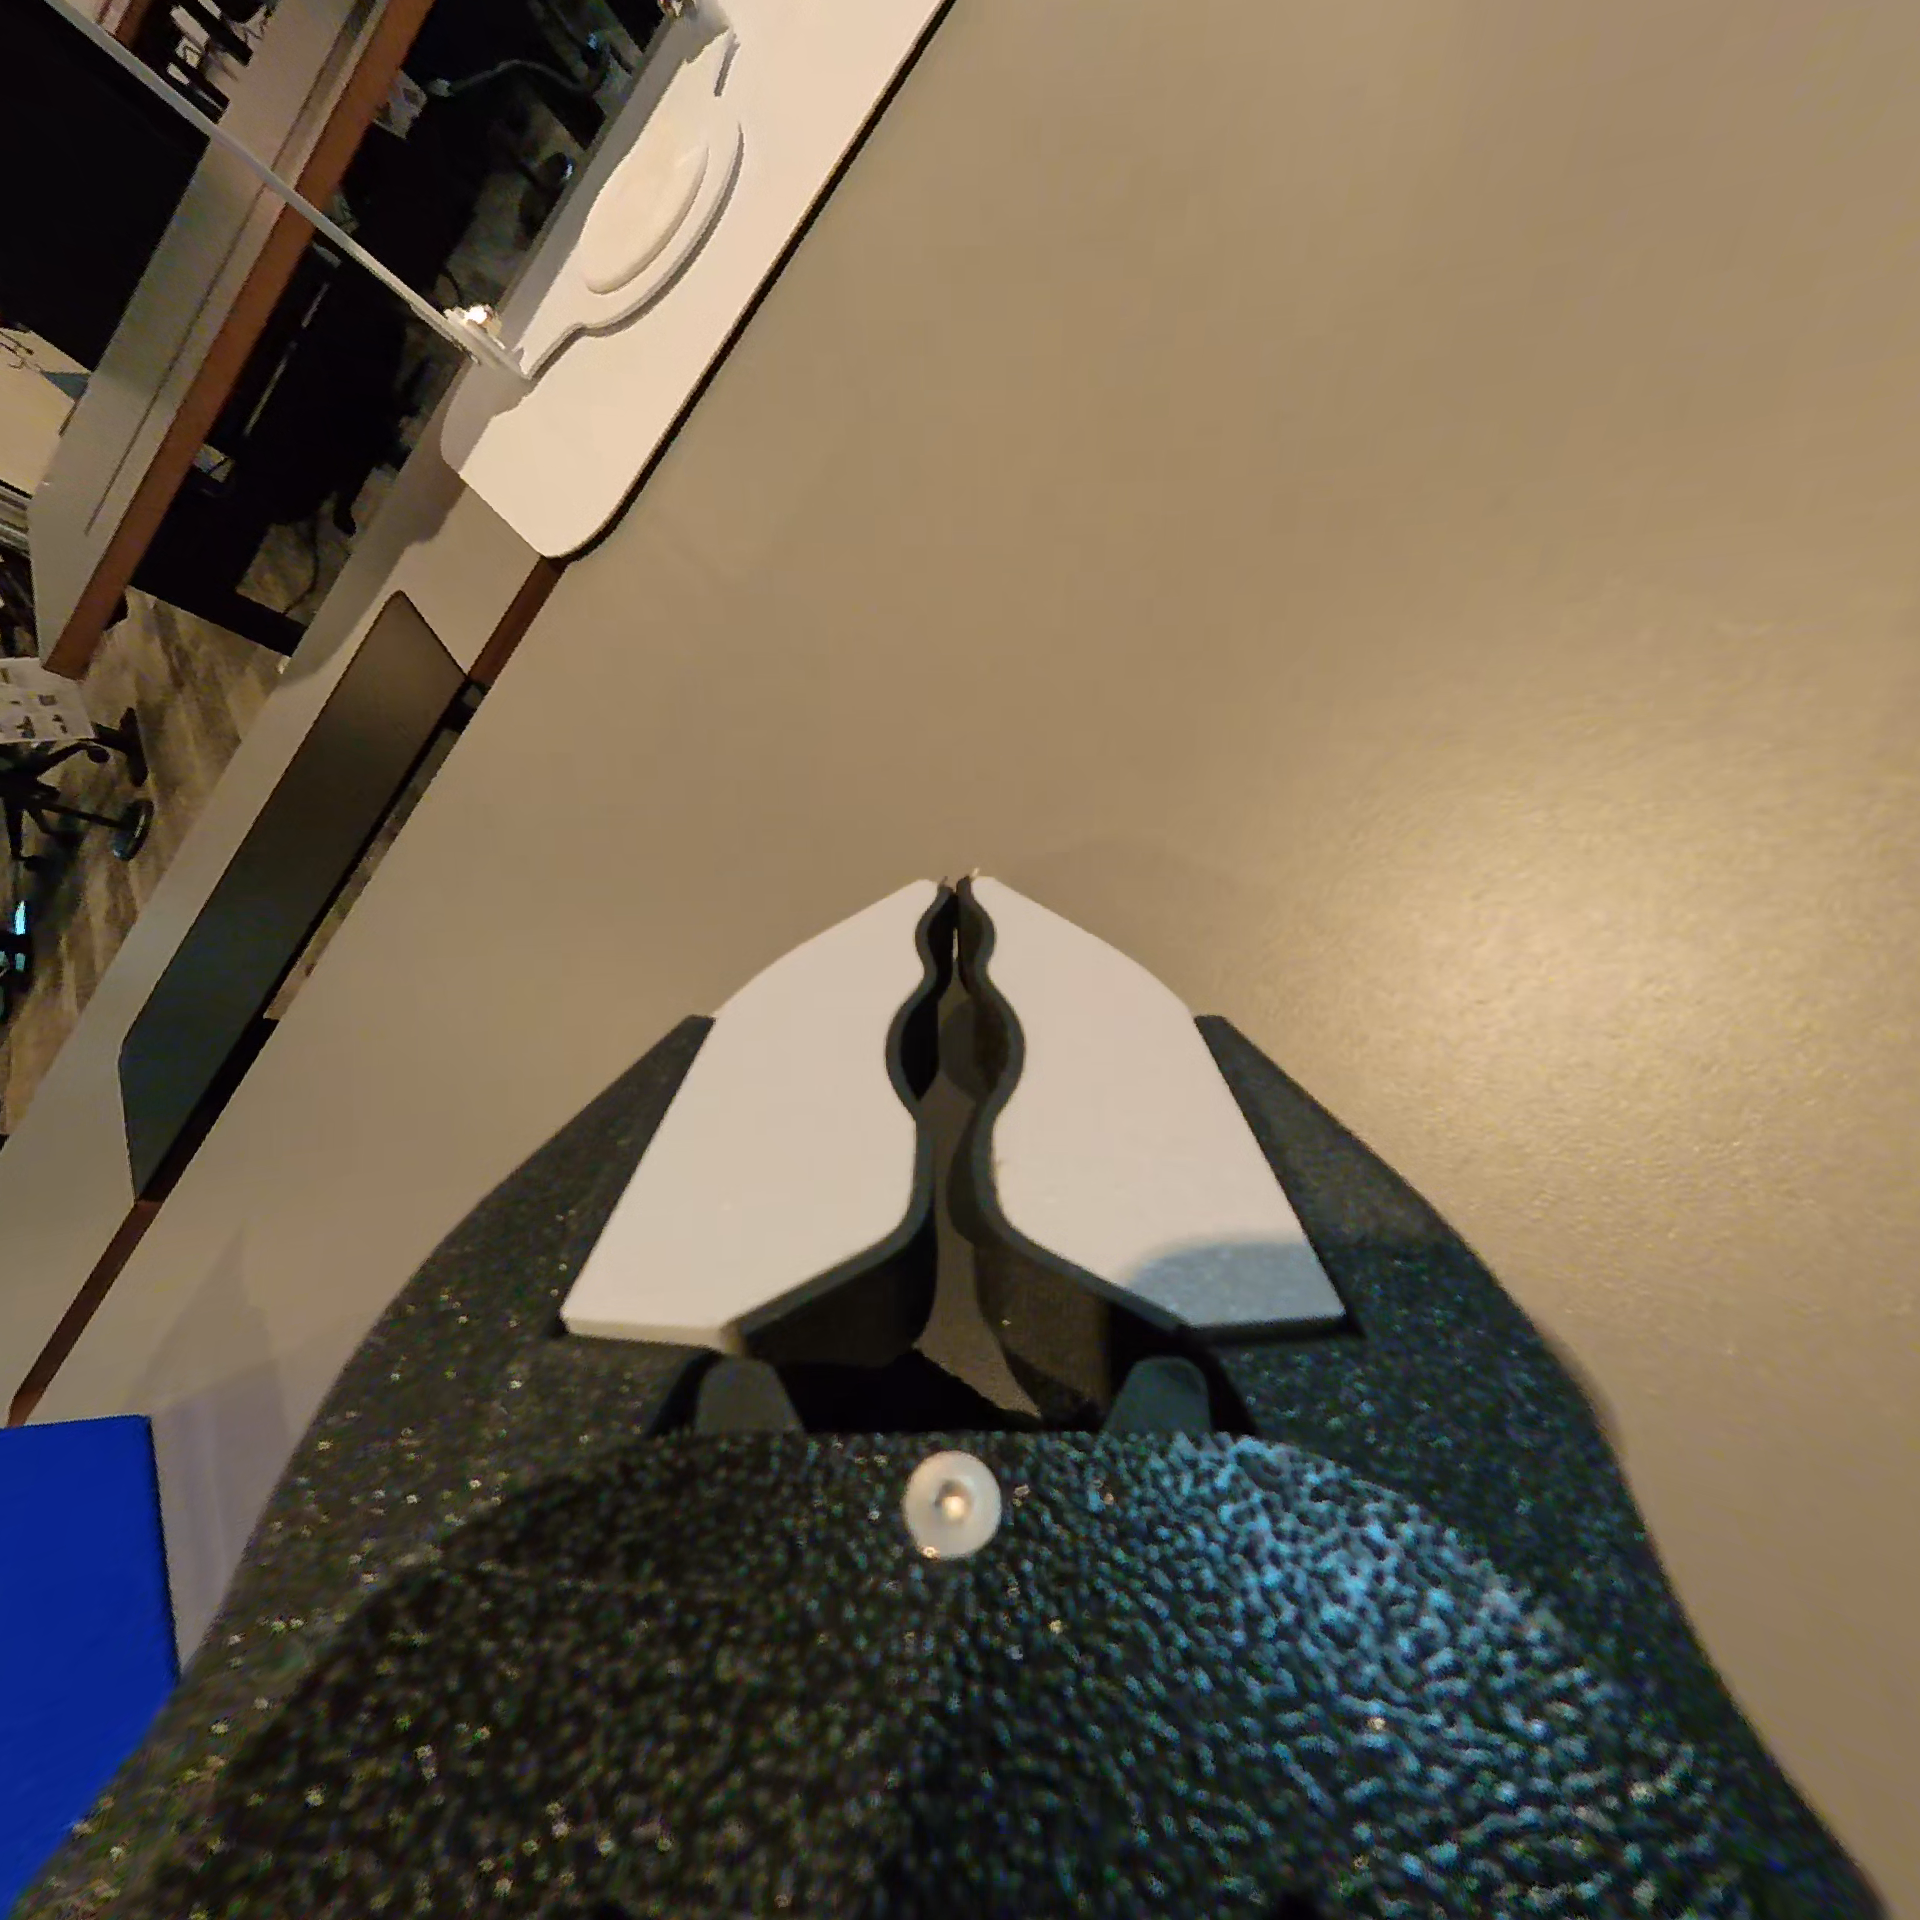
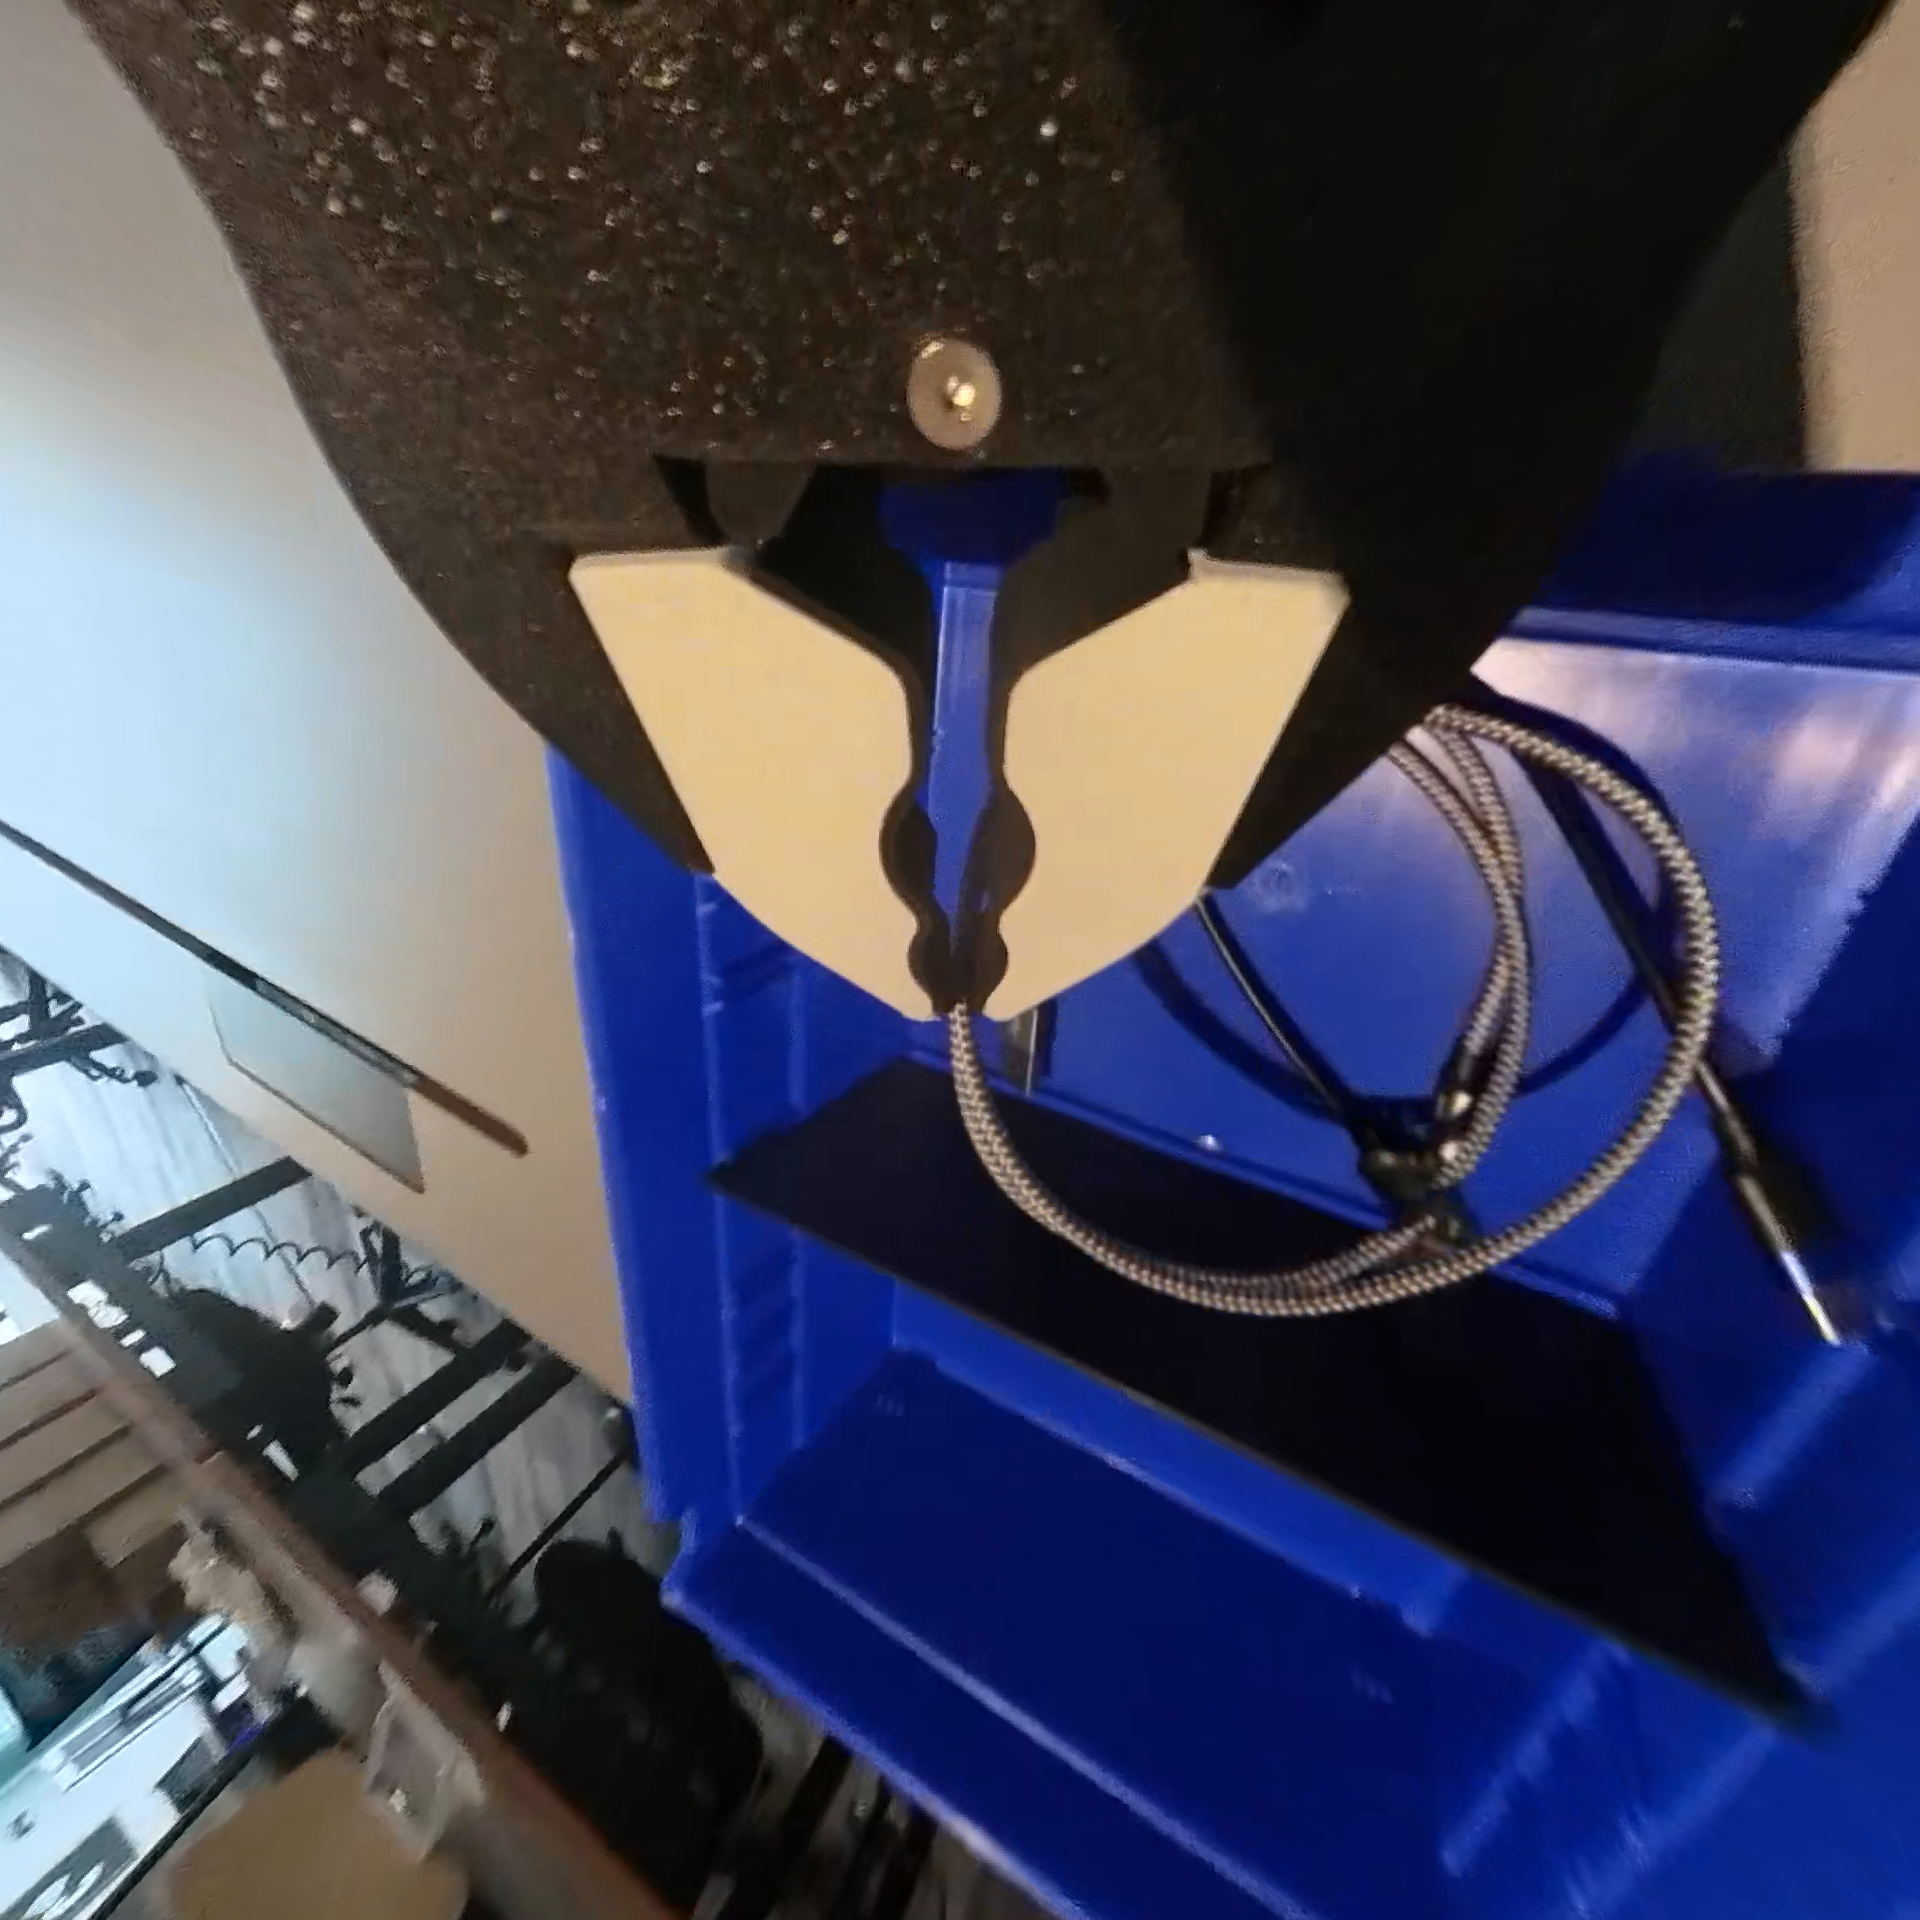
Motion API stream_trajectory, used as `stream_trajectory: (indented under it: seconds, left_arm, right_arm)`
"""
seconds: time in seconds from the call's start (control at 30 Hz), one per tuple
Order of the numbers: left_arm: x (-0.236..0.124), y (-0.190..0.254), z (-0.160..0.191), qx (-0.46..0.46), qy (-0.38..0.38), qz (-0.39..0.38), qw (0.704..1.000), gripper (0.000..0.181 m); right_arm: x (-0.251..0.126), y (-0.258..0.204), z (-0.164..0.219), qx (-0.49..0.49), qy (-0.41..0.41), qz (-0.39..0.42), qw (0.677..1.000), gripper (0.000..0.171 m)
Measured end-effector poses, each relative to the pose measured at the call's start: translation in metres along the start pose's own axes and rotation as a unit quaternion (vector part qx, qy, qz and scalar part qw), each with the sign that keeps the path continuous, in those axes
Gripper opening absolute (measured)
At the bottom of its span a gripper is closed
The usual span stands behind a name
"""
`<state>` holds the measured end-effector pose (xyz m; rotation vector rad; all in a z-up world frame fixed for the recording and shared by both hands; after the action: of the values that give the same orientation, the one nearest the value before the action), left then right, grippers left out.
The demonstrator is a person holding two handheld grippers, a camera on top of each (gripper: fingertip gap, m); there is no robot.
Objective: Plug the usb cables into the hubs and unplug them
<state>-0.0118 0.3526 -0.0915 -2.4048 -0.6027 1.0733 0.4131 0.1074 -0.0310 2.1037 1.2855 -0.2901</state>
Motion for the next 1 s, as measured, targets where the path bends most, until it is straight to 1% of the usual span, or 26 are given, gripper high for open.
stream_trajectory:
  seconds: [0.03, 0.1, 0.2, 0.27, 0.33, 0.37, 0.43, 0.47, 0.53, 0.6, 0.63, 0.73, 0.83, 0.9, 1.0]
  left_arm:
    - [0.0, 0.0, 0.0, 0.001, 0.0, 0.0, 1.0, 0.0]
    - [0.0, 0.0, 0.0, 0.0, 0.0, 0.001, 1.0, 0.0]
    - [0.0, 0.0, 0.0, -0.004, 0.001, 0.003, 1.0, 0.0]
    - [0.0, -0.001, 0.0, -0.009, 0.003, 0.005, 1.0, 0.0]
    - [0.0, -0.001, 0.001, -0.015, 0.004, 0.008, 1.0, 0.0]
    - [0.0, -0.003, 0.001, -0.019, 0.005, 0.007, 1.0, 0.003]
    - [-0.002, -0.006, 0.002, -0.025, 0.007, 0.005, 1.0, 0.015]
    - [-0.004, -0.01, 0.0, -0.032, 0.014, -0.001, 0.999, 0.017]
    - [-0.012, -0.02, -0.007, -0.049, 0.047, -0.013, 0.998, 0.02]
    - [-0.025, -0.033, -0.018, -0.071, 0.097, -0.028, 0.992, 0.022]
    - [-0.034, -0.041, -0.023, -0.08, 0.121, -0.036, 0.989, 0.023]
    - [-0.063, -0.068, -0.032, -0.097, 0.179, -0.073, 0.976, 0.024]
    - [-0.097, -0.1, -0.03, -0.107, 0.215, -0.109, 0.965, 0.026]
    - [-0.121, -0.125, -0.02, -0.121, 0.224, -0.137, 0.957, 0.027]
    - [-0.153, -0.161, 0.011, -0.141, 0.21, -0.159, 0.954, 0.029]
  right_arm:
    - [0.001, 0.0, 0.003, -0.003, -0.008, 0.0, 1.0, 0.004]
    - [0.0, 0.001, 0.003, -0.001, 0.004, -0.001, 1.0, 0.004]
    - [-0.007, 0.003, -0.005, 0.045, 0.051, -0.02, 0.998, 0.026]
    - [-0.014, 0.004, -0.014, 0.082, 0.095, -0.039, 0.991, 0.037]
    - [-0.025, 0.004, -0.026, 0.103, 0.152, -0.049, 0.982, 0.042]
    - [-0.034, 0.003, -0.035, 0.104, 0.192, -0.049, 0.975, 0.043]
    - [-0.058, -0.008, -0.058, 0.098, 0.29, -0.056, 0.95, 0.041]
    - [-0.075, -0.018, -0.071, 0.089, 0.347, -0.067, 0.931, 0.038]
    - [-0.113, -0.048, -0.093, 0.055, 0.456, -0.083, 0.884, 0.027]
    - [-0.145, -0.089, -0.108, 0.013, 0.531, -0.107, 0.84, 0.013]
    - [-0.155, -0.112, -0.114, -0.006, 0.548, -0.127, 0.827, 0.012]
    - [-0.16, -0.183, -0.122, -0.032, 0.525, -0.228, 0.819, 0.013]
    - [-0.147, -0.244, -0.114, -0.069, 0.463, -0.32, 0.823, 0.013]
    - [-0.134, -0.273, -0.103, -0.092, 0.411, -0.365, 0.83, 0.014]
    - [-0.111, -0.294, -0.088, -0.077, 0.331, -0.416, 0.844, 0.016]
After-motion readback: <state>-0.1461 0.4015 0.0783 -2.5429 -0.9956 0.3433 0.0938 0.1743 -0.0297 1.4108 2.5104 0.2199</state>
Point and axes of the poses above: each gripper's, where its closed fingertips meet, x out along the fingers, z out of its underside, y = z × x across the jaws, the point moved 4 cm from there along -x, back along the fingers, and after that the axes turned 5 degrees about x, right-handed, at the moved point
